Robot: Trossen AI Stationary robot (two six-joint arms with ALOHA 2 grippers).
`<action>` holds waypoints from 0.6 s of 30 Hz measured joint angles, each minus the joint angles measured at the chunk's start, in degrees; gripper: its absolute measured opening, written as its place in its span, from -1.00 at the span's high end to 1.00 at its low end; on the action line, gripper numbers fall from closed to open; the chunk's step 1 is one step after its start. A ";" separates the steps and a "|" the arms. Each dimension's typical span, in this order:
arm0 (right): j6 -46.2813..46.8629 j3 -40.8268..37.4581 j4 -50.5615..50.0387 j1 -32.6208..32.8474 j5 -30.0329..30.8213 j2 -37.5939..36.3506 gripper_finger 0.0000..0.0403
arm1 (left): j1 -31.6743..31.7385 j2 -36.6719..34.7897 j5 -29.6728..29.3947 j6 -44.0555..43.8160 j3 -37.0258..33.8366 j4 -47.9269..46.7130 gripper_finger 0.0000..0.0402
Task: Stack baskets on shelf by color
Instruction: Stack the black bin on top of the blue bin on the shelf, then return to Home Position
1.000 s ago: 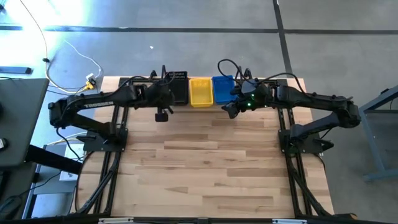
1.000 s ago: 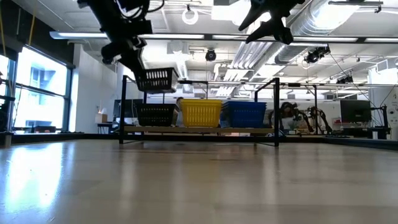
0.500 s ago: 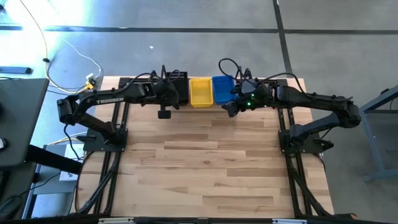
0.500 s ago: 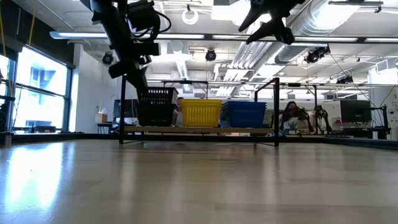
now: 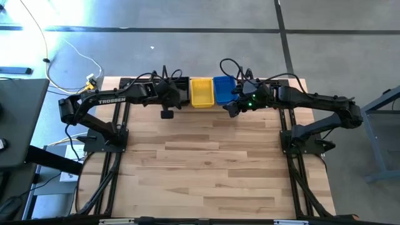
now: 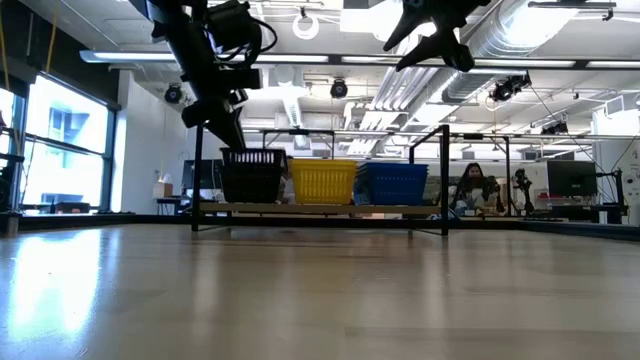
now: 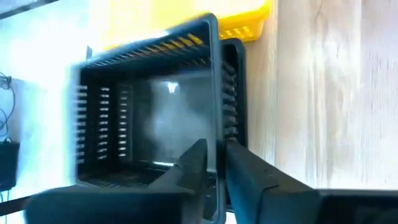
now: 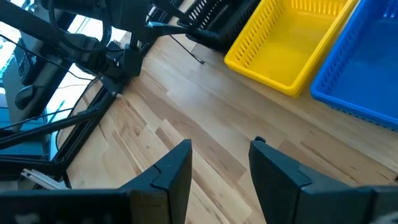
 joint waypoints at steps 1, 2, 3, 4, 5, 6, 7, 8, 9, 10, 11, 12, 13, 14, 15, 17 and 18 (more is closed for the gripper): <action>0.01 0.00 0.00 -0.01 -0.01 0.00 0.28 | 0.00 0.00 -0.10 0.01 0.00 0.00 0.74; 0.02 0.00 0.00 0.01 0.00 0.00 0.28 | 0.00 0.00 -0.39 -0.03 0.00 -0.02 0.69; 0.43 -0.01 0.00 -0.01 0.00 0.00 0.28 | -0.02 0.00 -0.87 -0.05 0.00 -0.15 0.65; 1.09 -0.03 0.00 0.00 -0.01 0.00 0.28 | -0.13 0.00 -1.56 -0.07 0.00 -0.37 0.60; 1.52 -0.04 0.00 0.02 -0.01 0.00 0.28 | -0.25 0.00 -2.07 -0.24 0.00 -0.49 0.55; 2.04 -0.04 0.00 0.04 -0.01 0.00 0.28 | -0.40 0.00 -2.53 -0.29 0.00 -0.50 0.51; 2.16 -0.04 0.00 0.04 -0.01 0.00 0.28 | -0.52 0.00 -2.91 -0.16 0.24 -0.89 0.47; 2.19 -0.04 0.00 0.04 -0.01 0.00 0.28 | -0.69 0.00 -2.82 -0.07 0.83 -1.74 0.44; 2.17 -0.04 0.00 0.04 -0.01 0.00 0.28 | -0.89 0.00 -2.72 -0.06 1.72 -2.71 0.41; 2.13 -0.04 0.00 0.04 -0.01 0.00 0.28 | -1.14 0.00 -2.22 -0.28 2.70 -3.37 0.39; 2.08 -0.04 0.00 0.04 0.01 0.00 0.28 | -1.37 -0.02 -1.62 -0.48 3.68 -3.92 0.38; 2.06 -0.04 0.00 0.04 0.19 0.00 0.28 | -1.66 -0.02 -0.84 -0.56 4.69 -4.69 0.37; 2.02 -0.04 0.00 0.04 0.60 0.00 0.28 | -1.85 -0.02 0.03 -0.63 5.73 -5.55 0.36; 2.00 -0.04 0.00 0.04 1.31 0.00 0.28 | -1.99 -0.02 0.33 -0.75 6.76 -6.27 0.36; 1.97 -0.04 0.00 0.04 1.84 0.00 0.28 | -2.19 -0.23 0.45 -1.45 7.74 -6.94 0.36; 1.96 -0.04 0.00 0.04 2.88 0.00 0.28 | -2.50 -1.04 0.60 -3.99 9.28 -8.84 0.36; 1.94 -0.04 0.00 0.04 3.34 0.00 0.28 | -2.86 -1.61 1.13 -6.07 9.80 -9.39 0.36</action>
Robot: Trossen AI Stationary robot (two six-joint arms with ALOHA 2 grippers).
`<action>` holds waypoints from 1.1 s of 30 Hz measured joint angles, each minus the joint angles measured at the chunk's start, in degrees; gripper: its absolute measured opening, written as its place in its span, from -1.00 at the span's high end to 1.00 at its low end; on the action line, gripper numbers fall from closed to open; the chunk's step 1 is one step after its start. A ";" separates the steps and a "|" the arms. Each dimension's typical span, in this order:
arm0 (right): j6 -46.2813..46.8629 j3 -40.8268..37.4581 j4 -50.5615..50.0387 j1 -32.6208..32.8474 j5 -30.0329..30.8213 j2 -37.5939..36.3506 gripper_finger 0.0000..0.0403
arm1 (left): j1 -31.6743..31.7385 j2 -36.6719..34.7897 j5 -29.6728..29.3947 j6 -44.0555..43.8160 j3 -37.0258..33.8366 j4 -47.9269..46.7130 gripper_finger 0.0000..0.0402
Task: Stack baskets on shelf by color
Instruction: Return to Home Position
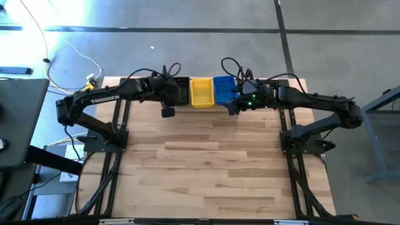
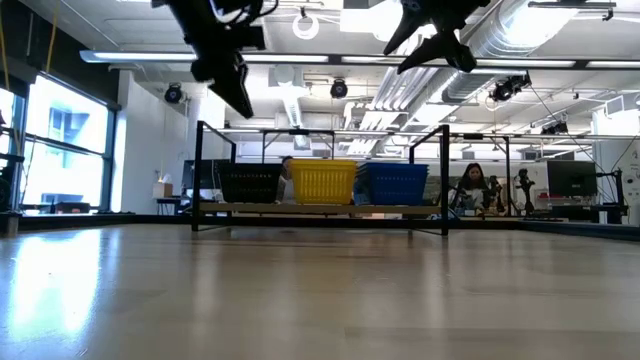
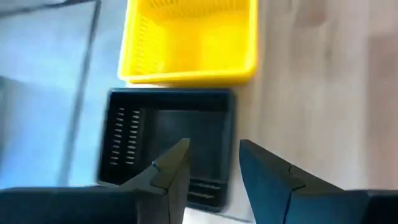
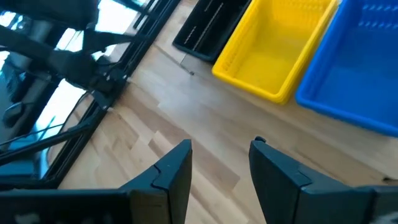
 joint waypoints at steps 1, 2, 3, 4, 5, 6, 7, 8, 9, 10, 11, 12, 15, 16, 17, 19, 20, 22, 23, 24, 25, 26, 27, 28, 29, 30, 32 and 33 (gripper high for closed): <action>-0.10 0.00 0.00 0.00 0.72 0.00 0.28 | -0.19 -0.76 1.48 -2.50 0.16 -0.59 0.36; -0.71 0.00 0.00 0.00 1.31 0.00 0.28 | -0.31 -1.83 3.62 -5.37 0.09 -1.36 0.36; -1.34 0.00 0.00 0.00 1.60 0.00 0.28 | -0.54 -3.26 6.45 -8.10 -0.28 -1.41 0.36; -1.98 0.00 0.00 0.00 1.85 0.00 0.28 | -0.85 -4.91 9.75 -10.49 -0.82 -1.26 0.36; -2.78 0.00 0.00 0.00 1.85 0.00 0.28 | -1.30 -6.69 12.42 -12.34 -1.46 -1.17 0.36; -3.60 0.00 0.00 0.00 1.81 0.00 0.28 | -1.91 -8.36 14.15 -14.00 -2.19 -1.10 0.36; -4.28 0.00 0.00 0.00 1.70 0.00 0.28 | -2.65 -10.04 14.89 -15.63 -3.04 -0.81 0.36; -4.77 0.00 0.00 0.00 1.42 0.00 0.28 | -3.55 -11.82 14.90 -17.15 -4.05 -0.28 0.36; -5.13 0.00 0.00 0.00 1.23 0.00 0.28 | -4.49 -13.75 14.71 -18.49 -5.29 0.69 0.36; -5.51 0.00 0.00 0.00 1.25 0.00 0.28 | -5.49 -15.76 13.86 -19.92 -6.58 1.76 0.36; -5.57 0.00 0.00 0.00 1.23 0.00 0.28 | -6.52 -17.81 12.70 -21.27 -7.92 2.96 0.36; -5.57 0.00 0.00 0.00 1.21 0.00 0.28 | -7.54 -19.89 11.56 -22.50 -9.51 4.37 0.36; -5.57 0.00 0.00 0.00 1.12 0.00 0.28 | -10.78 -25.42 8.85 -26.05 -14.17 8.47 0.36; -5.57 0.00 0.00 0.00 1.04 0.00 0.28 | -11.83 -26.97 8.24 -27.29 -15.67 9.85 0.36; -5.57 0.00 0.00 0.00 0.99 0.00 0.28 | -12.80 -28.59 7.75 -28.43 -17.23 10.81 0.36; -5.57 0.00 0.00 0.00 0.95 0.00 0.28 | -14.54 -31.73 7.51 -30.06 -20.19 12.41 0.36; -5.59 0.00 0.00 0.00 0.90 0.00 0.28 | -15.38 -33.23 7.45 -30.55 -21.71 13.32 0.36; -5.57 0.00 0.00 0.00 0.90 0.00 0.28 | -16.97 -36.17 6.80 -31.56 -25.11 14.53 0.36; -5.57 0.00 0.00 0.00 0.90 0.00 0.28 | -17.77 -37.56 6.06 -32.28 -26.88 15.55 0.36; -5.31 0.00 0.00 0.00 0.90 0.00 0.28 | -18.58 -39.17 5.26 -32.98 -28.72 16.76 0.36; -4.47 0.00 0.00 0.00 0.90 0.00 0.28 | -19.36 -40.89 4.40 -33.65 -30.57 18.01 0.36; -3.60 0.00 0.00 0.00 0.90 -0.04 0.28 | -20.11 -42.57 3.57 -34.26 -32.28 19.41 0.36; -3.06 0.00 0.01 0.00 0.88 -0.14 0.28 | -20.77 -44.30 2.67 -34.62 -34.05 20.78 0.36; -2.97 0.00 0.24 0.00 0.88 -0.29 0.28 | -21.34 -46.02 1.75 -34.99 -35.83 21.66 0.36; -3.01 0.00 0.93 0.00 0.88 -0.52 0.28 | -21.87 -47.63 0.98 -35.11 -37.46 22.41 0.36; -3.51 0.00 1.62 0.00 0.84 -0.94 0.28 | -22.29 -49.33 0.47 -35.35 -39.02 23.18 0.36; -5.03 0.00 4.06 0.00 0.82 -1.67 0.28 | -22.93 -52.81 -0.42 -35.87 -41.92 23.57 0.36; -6.10 0.00 5.27 0.00 0.61 -2.26 0.28 | -23.16 -54.61 -0.78 -36.19 -43.20 23.61 0.36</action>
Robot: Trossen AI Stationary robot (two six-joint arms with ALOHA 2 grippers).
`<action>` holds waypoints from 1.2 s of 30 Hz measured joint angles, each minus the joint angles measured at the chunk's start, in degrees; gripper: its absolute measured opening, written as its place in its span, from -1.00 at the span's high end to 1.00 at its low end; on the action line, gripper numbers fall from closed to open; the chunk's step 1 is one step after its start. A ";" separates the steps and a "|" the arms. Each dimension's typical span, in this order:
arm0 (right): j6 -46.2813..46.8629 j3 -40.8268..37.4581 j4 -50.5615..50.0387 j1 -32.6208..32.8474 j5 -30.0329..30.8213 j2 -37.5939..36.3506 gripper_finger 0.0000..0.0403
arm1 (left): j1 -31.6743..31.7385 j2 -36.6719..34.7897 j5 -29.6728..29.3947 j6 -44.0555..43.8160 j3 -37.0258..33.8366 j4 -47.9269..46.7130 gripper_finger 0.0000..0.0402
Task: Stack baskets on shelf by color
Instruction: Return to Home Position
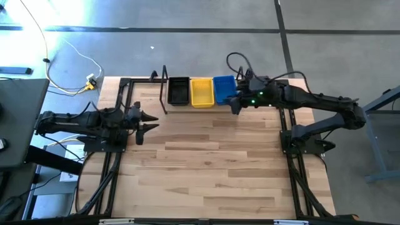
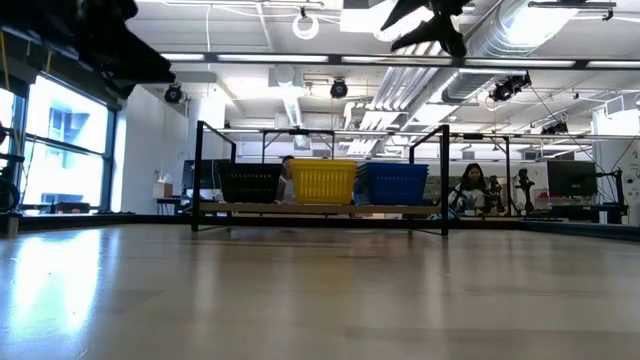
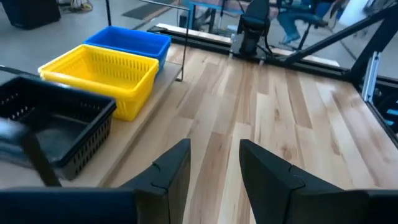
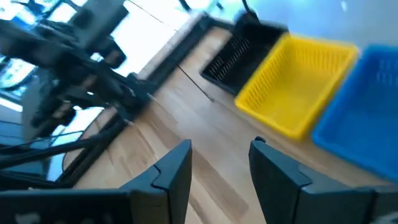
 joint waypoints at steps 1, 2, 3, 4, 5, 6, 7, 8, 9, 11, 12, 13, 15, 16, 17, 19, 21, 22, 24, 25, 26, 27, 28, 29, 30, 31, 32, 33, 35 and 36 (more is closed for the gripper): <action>-1.27 0.00 0.85 0.00 -0.02 -0.60 0.28 | -0.11 -1.80 -0.21 -0.29 -1.30 0.00 0.36; -2.53 0.00 2.17 0.00 -0.18 -1.39 0.28 | -0.24 -3.46 -0.20 -0.41 -2.52 -0.04 0.36; -3.79 0.00 3.02 0.00 -0.52 -2.32 0.28 | -0.30 -5.17 -0.19 -0.50 -3.59 -0.01 0.36; -5.02 0.00 3.34 0.00 -0.61 -3.40 0.28 | -0.30 -6.87 -0.19 -0.81 -4.72 0.12 0.36; -6.24 0.00 3.59 0.00 -0.61 -4.56 0.28 | -0.30 -8.36 -0.20 -1.38 -5.71 0.36 0.36; -7.58 0.00 3.86 0.00 -0.59 -5.77 0.28 | -0.31 -9.86 -0.19 -1.80 -6.52 0.49 0.36; -8.83 0.00 3.87 0.02 -0.56 -7.07 0.28 | -0.30 -11.30 -0.18 -1.82 -7.36 0.51 0.36; -10.07 0.00 3.74 0.02 -0.23 -8.46 0.28 | -0.31 -12.44 -0.19 -1.81 -8.05 0.54 0.36; -11.27 0.00 3.87 0.02 0.31 -9.85 0.28 | -0.30 -13.58 -0.17 -1.81 -8.75 0.58 0.36; -13.80 0.00 3.81 0.02 0.52 -12.69 0.28 | -0.30 -15.61 -0.16 -1.81 -10.07 0.46 0.36; -15.01 0.00 3.91 0.02 0.53 -14.05 0.28 | -0.30 -16.36 -0.15 -1.81 -10.65 0.59 0.36; -16.13 -0.02 3.80 0.02 0.54 -15.50 0.28 | -0.30 -17.10 0.04 -1.79 -11.31 0.59 0.36; -18.15 -0.17 3.78 0.02 0.54 -18.19 0.28 | -0.30 -18.06 0.27 -1.82 -12.80 0.91 0.36; -19.18 -0.29 3.59 0.02 0.55 -19.55 0.28 | -0.30 -18.52 0.28 -1.83 -13.55 0.91 0.36; -19.97 -0.51 3.39 0.02 0.56 -20.79 0.28 | -0.30 -18.79 0.28 -1.81 -14.20 0.91 0.36; -21.75 -1.76 3.47 0.02 0.55 -23.47 0.28 | -0.30 -19.05 0.29 -1.81 -15.13 0.92 0.36; -22.30 -4.29 3.61 0.02 0.57 -26.41 0.28 | -0.30 -19.05 0.29 -1.78 -16.13 1.91 0.36; -22.17 -6.28 3.83 0.02 0.57 -27.94 0.28 | -0.30 -19.05 0.29 -1.81 -16.73 2.62 0.36; -21.23 -11.51 6.49 0.02 0.57 -31.34 0.28 | -0.30 -19.05 0.30 -1.84 -18.07 4.18 0.36; -20.78 -14.54 8.79 0.02 0.53 -33.10 0.28 | -0.27 -18.91 0.31 -1.84 -18.25 4.38 0.36; -20.69 -17.71 11.84 0.02 0.43 -34.89 0.28 | -0.25 -18.76 0.33 -1.78 -18.24 5.38 0.36; -20.73 -20.62 14.67 0.02 0.25 -36.67 0.28 | -0.21 -18.72 0.28 -1.78 -18.17 5.95 0.36; -20.94 -23.53 17.19 0.02 0.25 -38.49 0.28 | -0.21 -18.83 0.18 -1.76 -18.15 5.95 0.36; -21.47 -26.15 19.26 0.02 0.31 -40.37 0.28 | -0.21 -18.73 0.16 -1.78 -18.15 5.75 0.36; -21.98 -28.40 20.98 0.02 0.55 -42.15 0.28 | -0.21 -18.73 0.10 -1.78 -18.17 5.49 0.36; -22.26 -30.73 22.60 0.02 0.79 -44.04 0.28 | -0.21 -18.73 0.07 -1.77 -18.17 5.56 0.36; -22.24 -32.82 23.87 0.02 1.19 -45.81 0.28 | -0.21 -18.73 0.03 -1.78 -18.17 5.59 0.36; -22.08 -34.79 24.99 0.02 1.63 -47.46 0.28 | -0.21 -18.71 0.00 -1.78 -18.17 5.42 0.36; -21.89 -38.37 27.34 0.02 1.77 -50.45 0.28 | -0.21 -18.70 0.00 -1.78 -18.17 5.06 0.36; -21.85 -40.01 28.16 0.02 1.68 -51.83 0.28 | -0.21 -18.70 -0.04 -1.78 -18.17 5.08 0.36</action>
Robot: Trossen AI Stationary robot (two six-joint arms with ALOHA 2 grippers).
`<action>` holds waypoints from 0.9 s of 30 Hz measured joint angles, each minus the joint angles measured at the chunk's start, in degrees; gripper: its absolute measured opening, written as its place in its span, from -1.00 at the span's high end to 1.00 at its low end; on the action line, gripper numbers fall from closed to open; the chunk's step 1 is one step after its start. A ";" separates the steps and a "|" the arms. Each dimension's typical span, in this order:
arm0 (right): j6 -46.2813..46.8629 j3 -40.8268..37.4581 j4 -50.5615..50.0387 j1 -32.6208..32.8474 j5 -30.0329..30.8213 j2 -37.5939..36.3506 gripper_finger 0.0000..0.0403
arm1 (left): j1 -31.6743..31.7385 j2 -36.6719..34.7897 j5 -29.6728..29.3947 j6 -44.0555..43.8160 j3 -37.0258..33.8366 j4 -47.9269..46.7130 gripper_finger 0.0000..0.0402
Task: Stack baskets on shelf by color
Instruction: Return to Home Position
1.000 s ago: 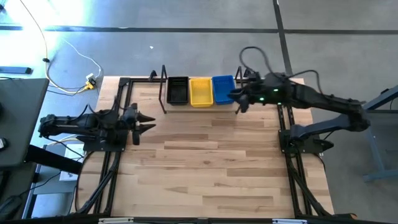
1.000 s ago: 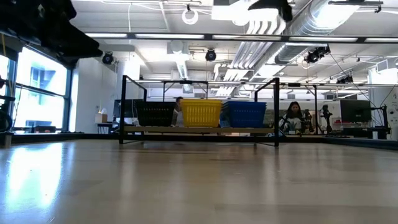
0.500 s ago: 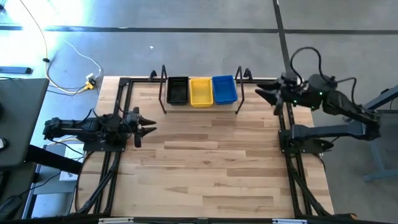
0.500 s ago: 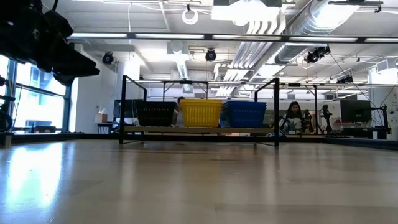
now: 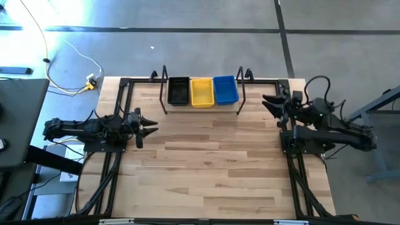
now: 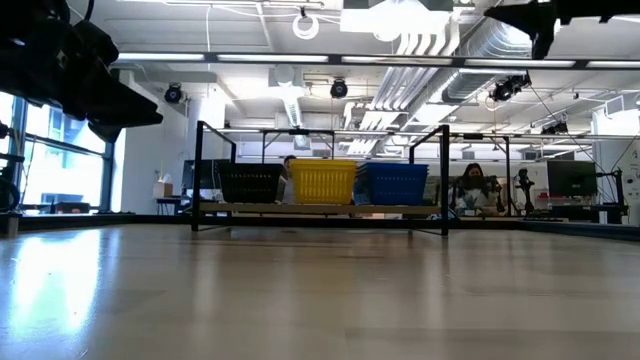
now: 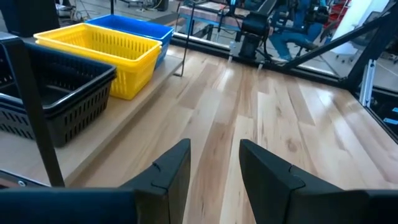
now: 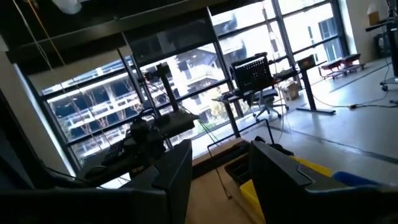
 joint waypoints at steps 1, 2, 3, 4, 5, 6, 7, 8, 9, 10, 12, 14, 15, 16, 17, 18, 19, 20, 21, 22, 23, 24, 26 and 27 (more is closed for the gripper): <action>0.11 -1.55 0.65 0.00 -0.14 -1.23 0.28 | 0.00 0.00 -0.04 0.01 0.00 -0.02 0.36; 0.57 -2.89 1.28 0.00 -0.21 -2.29 0.28 | 0.00 0.02 -0.04 0.01 0.00 -0.04 0.36; 1.19 -4.19 1.50 0.00 -0.35 -3.32 0.28 | 0.00 0.02 -0.07 0.01 0.00 -0.07 0.36; 1.49 -5.52 1.41 0.00 -0.40 -4.21 0.28 | 0.00 0.02 -0.10 0.01 0.00 -0.07 0.36; 1.81 -6.62 1.25 0.00 -0.43 -4.92 0.28 | 0.00 0.02 -0.12 0.01 0.00 -0.07 0.36; 2.43 -7.71 1.24 0.00 -0.43 -5.49 0.28 | 0.00 0.02 -0.11 0.01 0.00 -0.09 0.36; 2.57 -8.65 1.26 0.00 -0.45 -6.00 0.28 | 0.00 0.02 -0.11 0.01 0.00 -0.09 0.36; 2.63 -9.54 1.36 0.00 -0.45 -6.42 0.28 | 0.00 0.02 -0.12 0.01 0.00 -0.09 0.36; 2.62 -10.40 1.58 0.00 -0.45 -6.69 0.28 | 0.00 0.02 -0.11 0.01 0.00 -0.11 0.36; 2.64 -11.31 1.79 0.00 -0.47 -6.89 0.28 | 0.00 0.02 -0.11 0.01 0.00 -0.12 0.36; 2.91 -13.13 1.73 0.00 -0.47 -7.05 0.28 | 0.00 0.02 -0.11 0.01 0.00 -0.13 0.36; 4.12 -15.16 1.76 0.00 -0.47 -7.15 0.28 | 0.00 0.02 -0.11 0.01 0.00 -0.15 0.36; 4.77 -16.17 1.74 0.00 -0.47 -7.19 0.28 | 0.00 0.02 -0.11 0.01 0.00 -0.15 0.36; 5.48 -17.17 1.76 0.00 -0.49 -7.19 0.28 | 0.00 0.02 -0.11 0.01 0.00 -0.15 0.36; 6.18 -18.32 2.16 0.00 -0.51 -7.19 0.28 | -0.01 0.02 -0.11 0.01 0.00 -0.15 0.36; 6.92 -19.50 2.65 0.00 -0.53 -7.19 0.28 | 0.00 0.02 -0.11 0.01 0.00 -0.15 0.36; 7.48 -20.58 3.08 0.00 -0.54 -7.19 0.28 | -0.02 0.02 -0.11 0.01 0.00 -0.15 0.36; 7.82 -21.64 3.63 0.00 -0.54 -7.19 0.28 | -0.01 0.02 -0.11 0.01 0.00 -0.15 0.36; 8.36 -22.63 4.41 0.00 -0.54 -7.19 0.28 | 0.00 0.02 -0.11 0.01 0.00 -0.15 0.36; 8.88 -23.55 5.31 0.00 -0.54 -7.19 0.28 | -0.02 0.02 -0.11 0.01 0.00 -0.15 0.36; 8.92 -24.34 6.06 0.00 -0.55 -7.20 0.28 | -0.02 0.02 -0.11 0.01 0.00 -0.15 0.36; 8.93 -24.94 6.35 0.00 -0.56 -7.21 0.28 | -0.02 0.02 -0.11 0.01 0.00 -0.15 0.36; 8.91 -25.77 6.48 0.00 -0.56 -7.22 0.28 | -0.02 0.02 -0.11 0.01 0.00 -0.15 0.36; 8.90 -26.22 6.55 0.00 -0.54 -7.23 0.28 | -0.02 0.02 -0.11 0.01 0.00 -0.15 0.36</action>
